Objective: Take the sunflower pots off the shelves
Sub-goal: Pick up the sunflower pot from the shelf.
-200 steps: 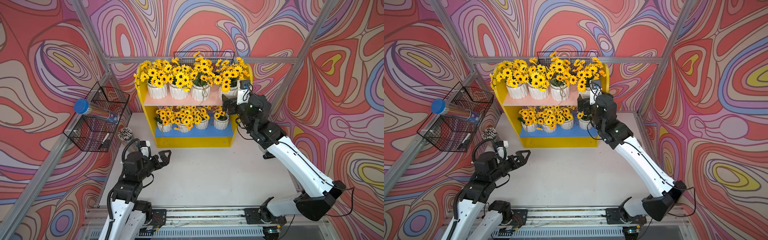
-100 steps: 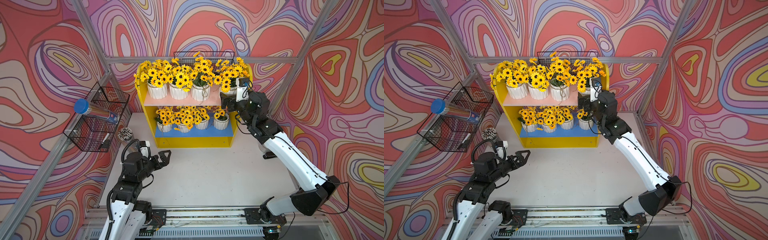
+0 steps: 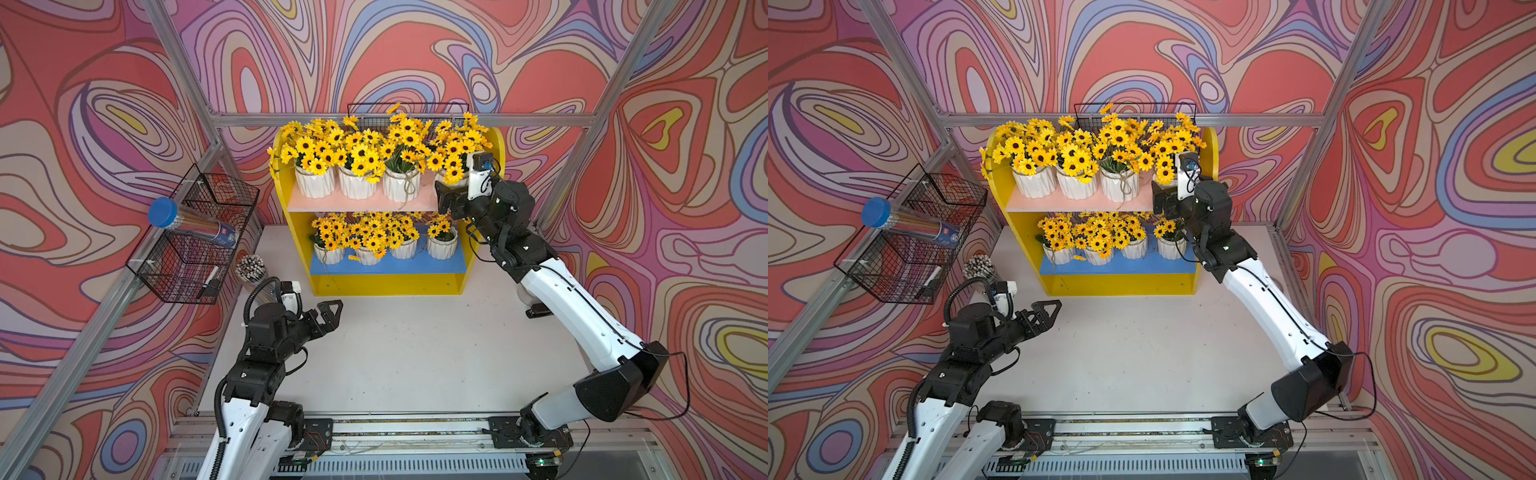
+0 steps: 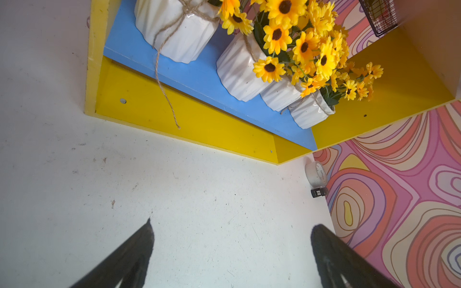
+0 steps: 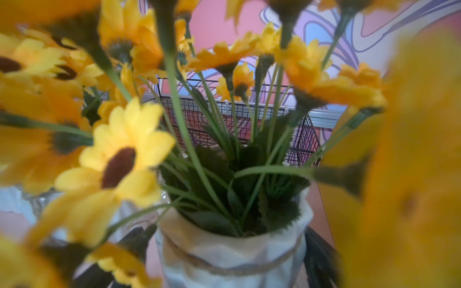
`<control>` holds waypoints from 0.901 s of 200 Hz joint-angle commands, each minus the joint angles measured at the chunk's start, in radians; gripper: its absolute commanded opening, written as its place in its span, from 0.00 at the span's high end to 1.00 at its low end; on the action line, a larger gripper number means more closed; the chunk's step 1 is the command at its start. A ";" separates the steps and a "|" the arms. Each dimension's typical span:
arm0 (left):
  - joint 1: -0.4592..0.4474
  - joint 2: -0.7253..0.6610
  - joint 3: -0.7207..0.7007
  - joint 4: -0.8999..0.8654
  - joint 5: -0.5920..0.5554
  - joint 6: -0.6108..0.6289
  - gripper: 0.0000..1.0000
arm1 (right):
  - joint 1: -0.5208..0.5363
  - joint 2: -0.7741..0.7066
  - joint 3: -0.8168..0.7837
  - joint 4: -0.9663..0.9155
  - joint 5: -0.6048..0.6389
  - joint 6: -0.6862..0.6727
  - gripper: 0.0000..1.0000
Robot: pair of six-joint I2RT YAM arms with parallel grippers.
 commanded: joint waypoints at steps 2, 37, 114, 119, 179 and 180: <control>-0.005 0.001 0.016 0.017 0.009 0.004 0.00 | -0.014 -0.018 -0.023 0.061 -0.002 -0.001 0.02; -0.005 0.004 0.020 0.018 0.015 0.005 0.00 | -0.029 -0.010 -0.002 0.050 -0.008 -0.013 0.02; -0.005 0.003 0.020 0.020 0.017 0.005 0.00 | -0.087 0.044 0.040 0.073 -0.057 0.023 0.02; -0.005 0.004 0.020 0.017 0.017 0.007 0.00 | -0.088 0.045 0.040 0.072 -0.062 0.022 0.02; -0.005 0.003 0.019 0.021 0.018 0.006 0.00 | -0.088 0.084 0.049 0.100 -0.058 0.022 0.02; -0.005 0.004 0.018 0.021 0.017 0.006 0.00 | -0.088 0.085 0.049 0.099 -0.057 0.022 0.02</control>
